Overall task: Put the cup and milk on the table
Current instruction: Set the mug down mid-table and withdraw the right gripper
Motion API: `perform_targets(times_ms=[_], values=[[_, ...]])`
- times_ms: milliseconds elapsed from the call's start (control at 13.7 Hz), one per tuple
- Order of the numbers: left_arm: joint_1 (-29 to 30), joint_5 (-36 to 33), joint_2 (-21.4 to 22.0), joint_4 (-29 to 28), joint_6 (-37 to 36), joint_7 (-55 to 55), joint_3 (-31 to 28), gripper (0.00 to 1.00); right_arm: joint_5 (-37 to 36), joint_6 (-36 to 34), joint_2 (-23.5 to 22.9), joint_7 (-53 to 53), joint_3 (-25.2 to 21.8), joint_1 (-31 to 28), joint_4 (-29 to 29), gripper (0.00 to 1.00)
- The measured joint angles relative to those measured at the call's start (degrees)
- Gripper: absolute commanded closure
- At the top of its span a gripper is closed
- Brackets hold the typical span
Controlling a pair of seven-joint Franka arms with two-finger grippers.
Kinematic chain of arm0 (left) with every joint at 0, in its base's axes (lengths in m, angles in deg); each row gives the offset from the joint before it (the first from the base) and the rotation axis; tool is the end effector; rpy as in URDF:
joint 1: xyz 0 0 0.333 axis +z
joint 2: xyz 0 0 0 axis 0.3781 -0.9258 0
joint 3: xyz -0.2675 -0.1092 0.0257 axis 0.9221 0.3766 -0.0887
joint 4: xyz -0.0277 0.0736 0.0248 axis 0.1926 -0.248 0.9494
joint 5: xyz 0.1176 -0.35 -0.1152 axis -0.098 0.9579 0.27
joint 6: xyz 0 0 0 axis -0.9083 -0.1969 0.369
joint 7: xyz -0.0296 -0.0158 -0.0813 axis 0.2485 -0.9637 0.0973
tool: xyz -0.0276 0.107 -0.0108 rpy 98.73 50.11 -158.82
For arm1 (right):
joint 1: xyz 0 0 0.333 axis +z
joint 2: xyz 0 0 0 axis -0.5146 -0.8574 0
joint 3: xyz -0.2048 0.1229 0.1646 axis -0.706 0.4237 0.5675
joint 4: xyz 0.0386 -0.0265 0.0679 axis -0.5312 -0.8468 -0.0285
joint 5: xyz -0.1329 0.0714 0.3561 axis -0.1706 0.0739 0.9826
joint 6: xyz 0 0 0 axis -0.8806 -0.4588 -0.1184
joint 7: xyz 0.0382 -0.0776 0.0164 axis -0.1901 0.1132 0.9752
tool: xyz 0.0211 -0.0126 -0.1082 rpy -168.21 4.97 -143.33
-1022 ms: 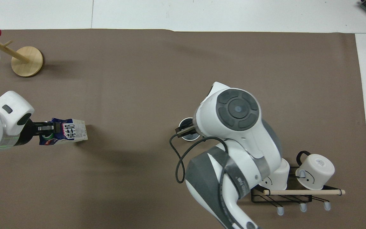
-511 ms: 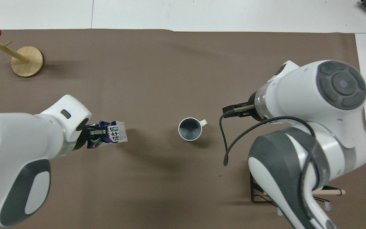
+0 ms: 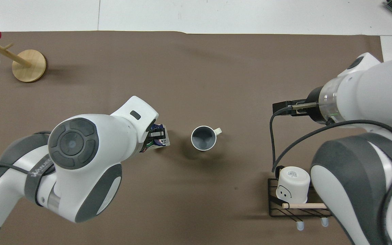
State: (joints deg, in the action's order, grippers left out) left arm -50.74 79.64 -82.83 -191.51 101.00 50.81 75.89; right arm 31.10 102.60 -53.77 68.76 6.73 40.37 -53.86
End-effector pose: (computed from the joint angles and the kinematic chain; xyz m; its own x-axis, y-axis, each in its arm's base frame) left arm 0.4713 -0.2973 0.4559 0.9908 0.0469 0.1267 0.0304 -0.9911 0.1292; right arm 0.5447 0.1384 0.5635 0.9899 0.0343 0.1374 0.0392 -0.9987 -0.0333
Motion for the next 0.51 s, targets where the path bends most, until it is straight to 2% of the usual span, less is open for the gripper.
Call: perform_targets(times_ms=[219, 511], values=[[-1.11, 0.00, -3.00, 0.04, 2.41, 0.01, -0.04, 0.58, -0.77, -5.15, 0.10, -0.20, -0.24, -1.19, 4.89, 0.00], [-1.54, -0.24, -3.53, 0.53, 2.84, 0.02, -0.04, 0.46, -0.79, -10.23, 0.16, -0.20, -0.45, -4.67, 9.84, 0.00]])
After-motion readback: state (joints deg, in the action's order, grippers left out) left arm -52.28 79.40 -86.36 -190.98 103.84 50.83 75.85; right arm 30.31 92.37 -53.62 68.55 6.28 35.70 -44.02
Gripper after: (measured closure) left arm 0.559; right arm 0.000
